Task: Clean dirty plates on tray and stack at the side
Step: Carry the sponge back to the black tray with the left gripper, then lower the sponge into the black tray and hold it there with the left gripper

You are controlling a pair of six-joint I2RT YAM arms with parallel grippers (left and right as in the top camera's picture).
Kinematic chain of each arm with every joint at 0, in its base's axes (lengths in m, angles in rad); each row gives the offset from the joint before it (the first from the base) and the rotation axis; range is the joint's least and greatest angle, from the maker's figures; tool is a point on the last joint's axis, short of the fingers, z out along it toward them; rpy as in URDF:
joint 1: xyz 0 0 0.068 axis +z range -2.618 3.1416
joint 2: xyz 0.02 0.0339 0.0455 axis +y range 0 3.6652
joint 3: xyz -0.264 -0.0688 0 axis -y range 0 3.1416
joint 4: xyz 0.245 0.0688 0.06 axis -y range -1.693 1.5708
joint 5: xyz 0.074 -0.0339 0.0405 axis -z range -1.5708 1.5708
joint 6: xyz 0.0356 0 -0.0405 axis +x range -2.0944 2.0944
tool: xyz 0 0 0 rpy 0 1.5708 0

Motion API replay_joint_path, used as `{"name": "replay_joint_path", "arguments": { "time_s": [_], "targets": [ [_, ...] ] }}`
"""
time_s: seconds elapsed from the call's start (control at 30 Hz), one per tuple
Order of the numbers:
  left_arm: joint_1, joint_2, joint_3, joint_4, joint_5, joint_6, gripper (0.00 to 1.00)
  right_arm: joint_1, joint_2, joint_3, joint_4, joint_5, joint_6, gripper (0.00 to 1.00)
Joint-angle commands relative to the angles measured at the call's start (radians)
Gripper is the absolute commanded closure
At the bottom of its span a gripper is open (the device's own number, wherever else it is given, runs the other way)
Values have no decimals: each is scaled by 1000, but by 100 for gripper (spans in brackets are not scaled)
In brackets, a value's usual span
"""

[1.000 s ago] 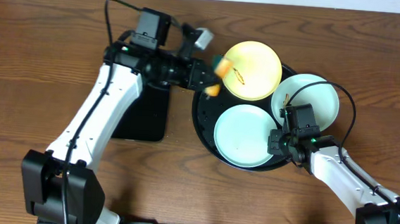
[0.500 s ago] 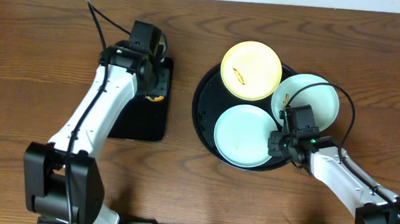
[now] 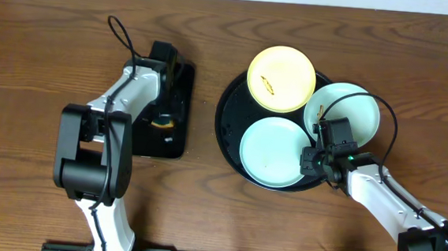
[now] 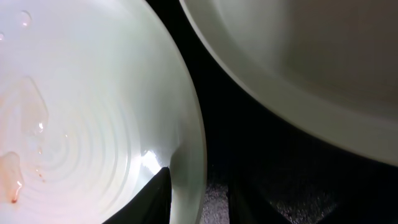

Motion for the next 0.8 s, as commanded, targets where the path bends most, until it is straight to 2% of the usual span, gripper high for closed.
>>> {"name": "replay_joint_path", "arguments": {
  "time_s": [0.0, 0.27, 0.33, 0.37, 0.4, 0.43, 0.63, 0.77],
  "targets": [
    [1, 32, 2, -11, -9, -4, 15, 6, -3, -6, 0, -5, -4, 72],
    [1, -148, 53, -53, -9, -5, 15, 6, -3, -6, 0, -5, -4, 72],
    [1, -186, 53, -60, -8, -10, 19, 6, -3, -6, 0, -5, -4, 72],
    [1, -202, 53, -68, -8, -16, 43, 6, -3, -6, 0, -5, -4, 72],
    [1, -206, 53, -75, -9, -21, 74, 6, -3, -6, 0, -5, -4, 72],
    [1, -206, 53, -79, -9, -29, 92, 6, -3, -6, 0, -5, -4, 72],
    [1, -184, -24, -33, -9, -65, 92, 6, -3, -6, -1, -5, -4, 73],
    [1, -136, -121, 72, -8, -66, 92, 6, -3, -6, -1, -6, -4, 72]
  ]
}}
